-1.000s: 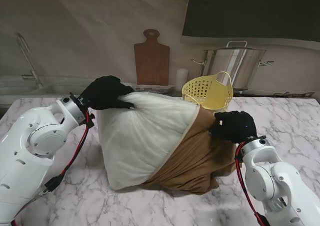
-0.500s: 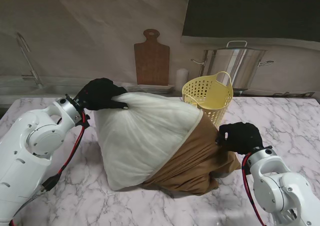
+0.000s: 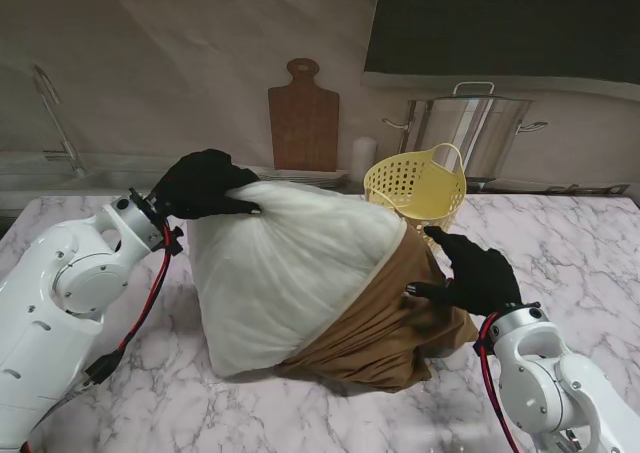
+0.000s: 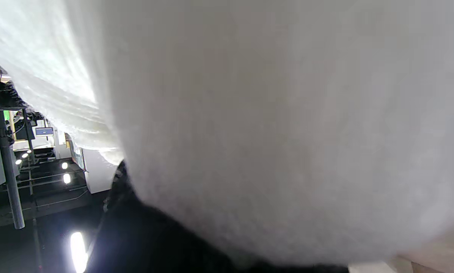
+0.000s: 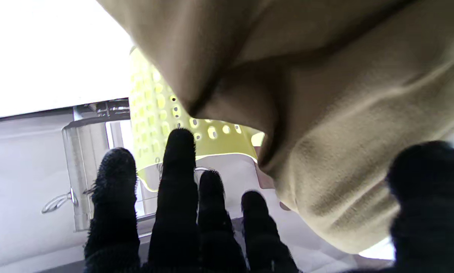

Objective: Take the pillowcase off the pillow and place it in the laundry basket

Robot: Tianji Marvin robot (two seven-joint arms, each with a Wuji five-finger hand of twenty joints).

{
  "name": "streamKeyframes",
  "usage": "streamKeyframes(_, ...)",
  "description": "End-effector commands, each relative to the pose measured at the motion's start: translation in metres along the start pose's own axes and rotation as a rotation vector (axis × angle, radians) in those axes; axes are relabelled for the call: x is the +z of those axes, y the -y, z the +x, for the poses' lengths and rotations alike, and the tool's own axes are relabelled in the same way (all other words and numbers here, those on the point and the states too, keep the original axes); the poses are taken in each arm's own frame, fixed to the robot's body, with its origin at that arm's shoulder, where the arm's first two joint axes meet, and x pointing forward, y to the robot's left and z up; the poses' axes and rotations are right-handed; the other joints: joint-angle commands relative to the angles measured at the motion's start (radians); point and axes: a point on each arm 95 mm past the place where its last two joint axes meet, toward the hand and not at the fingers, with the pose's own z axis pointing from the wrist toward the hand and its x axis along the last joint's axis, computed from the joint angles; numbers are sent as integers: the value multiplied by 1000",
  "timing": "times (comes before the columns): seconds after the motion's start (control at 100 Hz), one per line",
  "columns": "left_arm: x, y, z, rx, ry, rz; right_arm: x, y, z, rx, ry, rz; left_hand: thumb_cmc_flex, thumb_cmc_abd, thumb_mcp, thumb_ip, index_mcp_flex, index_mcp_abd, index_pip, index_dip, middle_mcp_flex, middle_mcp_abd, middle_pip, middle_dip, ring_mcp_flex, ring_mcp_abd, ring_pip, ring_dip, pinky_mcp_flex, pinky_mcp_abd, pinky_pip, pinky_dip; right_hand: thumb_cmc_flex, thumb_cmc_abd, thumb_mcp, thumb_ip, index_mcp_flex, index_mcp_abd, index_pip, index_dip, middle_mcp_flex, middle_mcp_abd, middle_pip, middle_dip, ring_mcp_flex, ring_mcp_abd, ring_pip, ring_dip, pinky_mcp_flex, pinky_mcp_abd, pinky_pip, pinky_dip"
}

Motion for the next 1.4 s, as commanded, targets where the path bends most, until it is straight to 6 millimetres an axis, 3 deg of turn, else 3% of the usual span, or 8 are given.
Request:
streamKeyframes(0.0,2,7,5,2,-18,24,0,-5,3,14,-2,-17,136,85,98,67,-13,-104,38,30,-19,-60,35,4,-8,-40,5,-3,-14,-24,738,-5,-94,-40,33,-25,-83,59,-83,-24,-86,39,-52,-80,-58,35,-85,-47,-47,47,-65,22)
streamKeyframes(0.29,1,11,8,9,-35,50,6,1,12,-7,33,134,137,85,98,67,-14,-103,38,30,-20,-58,36,3,-9,-40,5,-4,-15,-24,738,-4,-213,-97,149,-72,150,-48,176,119,-154,40,-91,-119,-167,46,-181,-80,-156,93,-207,40)
streamKeyframes(0.42,2,10,8,5,-38,46,12,11,19,62,24,138,137,85,98,67,-14,-102,39,30,-20,-59,36,2,-9,-40,5,-4,-15,-24,738,-4,351,102,-306,19,425,-267,409,219,-52,-2,-44,-75,-146,46,-174,-78,-170,99,-224,48)
streamKeyframes(0.5,2,8,7,2,-31,35,13,14,21,76,21,121,138,84,98,67,-14,-102,38,29,-20,-59,36,1,-8,-38,5,-5,-17,-22,737,-4,670,238,-573,45,510,-356,749,-2,58,-47,3,-45,-118,31,-161,-77,-167,94,-228,47)
streamKeyframes(0.58,1,4,2,0,-11,17,13,15,21,71,13,95,139,84,98,67,-13,-101,38,28,-19,-59,36,1,-8,-40,5,-5,-15,-22,738,-4,739,255,-529,61,653,-256,793,109,149,-69,66,26,-78,21,-131,-64,-156,95,-225,43)
streamKeyframes(0.63,0,0,-2,-3,7,0,11,16,20,61,8,83,139,83,98,67,-13,-100,38,28,-19,-59,36,0,-8,-39,4,-6,-15,-21,738,-4,547,145,-52,-39,676,-171,816,183,183,-72,102,76,-57,14,-112,-55,-146,94,-214,37)
streamKeyframes(0.7,0,-8,-11,-8,42,-32,7,17,18,51,9,74,138,82,98,67,-13,-100,38,28,-18,-59,35,0,-9,-38,3,-7,-16,-21,737,-4,487,67,153,-61,700,-117,851,211,191,-76,128,109,-48,8,-98,-50,-138,87,-202,35)
streamKeyframes(1.39,-20,-75,-76,-70,309,-308,-35,30,10,-30,-21,213,143,74,99,69,-6,-92,36,19,-11,-53,26,-3,-7,-25,-2,-11,-20,-8,742,-3,481,5,251,-60,724,-84,867,208,191,-95,140,148,-52,-4,-77,-43,-133,65,-183,24)
